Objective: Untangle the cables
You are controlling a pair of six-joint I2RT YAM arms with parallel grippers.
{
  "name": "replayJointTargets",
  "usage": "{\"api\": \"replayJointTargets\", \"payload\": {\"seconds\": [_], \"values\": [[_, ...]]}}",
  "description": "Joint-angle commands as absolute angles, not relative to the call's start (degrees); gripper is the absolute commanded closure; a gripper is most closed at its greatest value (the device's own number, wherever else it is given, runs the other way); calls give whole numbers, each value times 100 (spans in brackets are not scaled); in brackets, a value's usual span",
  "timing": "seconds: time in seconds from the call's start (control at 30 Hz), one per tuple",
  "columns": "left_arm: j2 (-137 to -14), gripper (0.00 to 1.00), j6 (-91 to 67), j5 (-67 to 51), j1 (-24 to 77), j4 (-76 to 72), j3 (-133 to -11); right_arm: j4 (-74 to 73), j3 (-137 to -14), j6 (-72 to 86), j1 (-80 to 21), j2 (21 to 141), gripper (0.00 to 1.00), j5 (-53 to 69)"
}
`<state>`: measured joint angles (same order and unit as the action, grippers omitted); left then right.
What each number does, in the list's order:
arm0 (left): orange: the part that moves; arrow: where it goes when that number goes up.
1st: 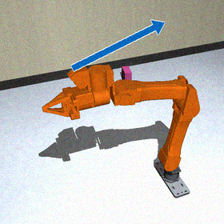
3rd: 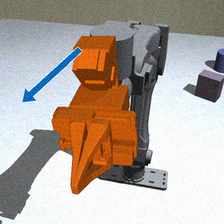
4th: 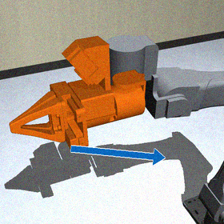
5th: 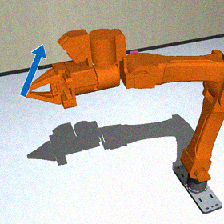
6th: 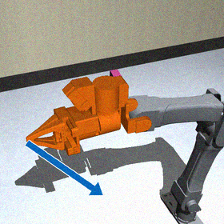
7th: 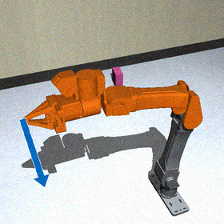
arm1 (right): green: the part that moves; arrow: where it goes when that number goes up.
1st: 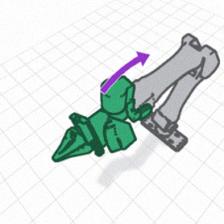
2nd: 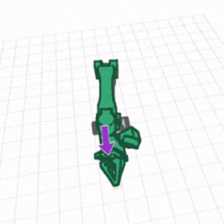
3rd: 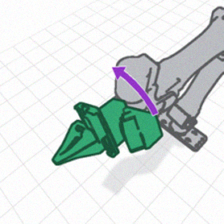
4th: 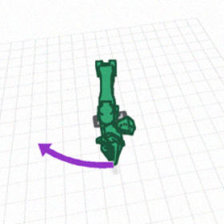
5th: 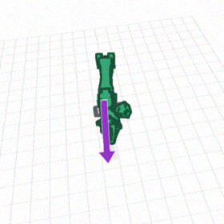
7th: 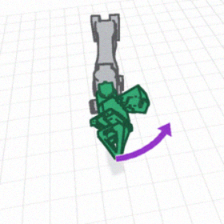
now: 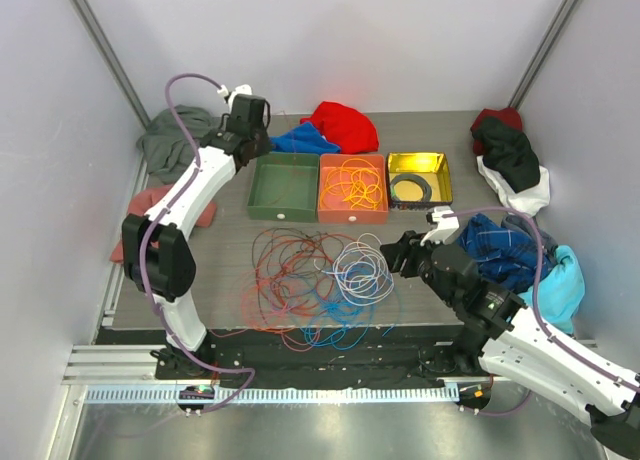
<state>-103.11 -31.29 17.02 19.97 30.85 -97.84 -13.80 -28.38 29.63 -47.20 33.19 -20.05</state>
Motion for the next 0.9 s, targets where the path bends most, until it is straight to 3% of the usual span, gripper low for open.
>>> {"api": "replayJointTargets", "payload": {"seconds": [0.0,0.23,0.43,0.67,0.77,0.8,0.87], "values": [[-10152,100,-3155,2065,1969,3015,-9370,-1204,-2804,2918,-4755,3305,50,-2100],[-10336,100,-2910,2627,1977,3621,-9378,-1178,-2769,2918,-4764,3314,50,-2074],[-10283,100,-2742,2988,2048,3218,-8965,-1116,-2681,2962,-4764,3357,50,-2074],[-10748,100,-2610,3393,2259,2944,-9342,-1151,-2769,2944,-4764,3463,50,-2074],[-10802,88,-2593,3297,2311,3006,-9299,-1178,-2777,2918,-4764,3489,49,-2162],[-10741,76,-2584,3270,2329,2997,-9238,-1169,-2777,2909,-4764,3498,50,-2153],[-10521,62,-2566,3217,2373,2936,-9010,-1116,-2786,2892,-4755,3559,50,-2145]]}}
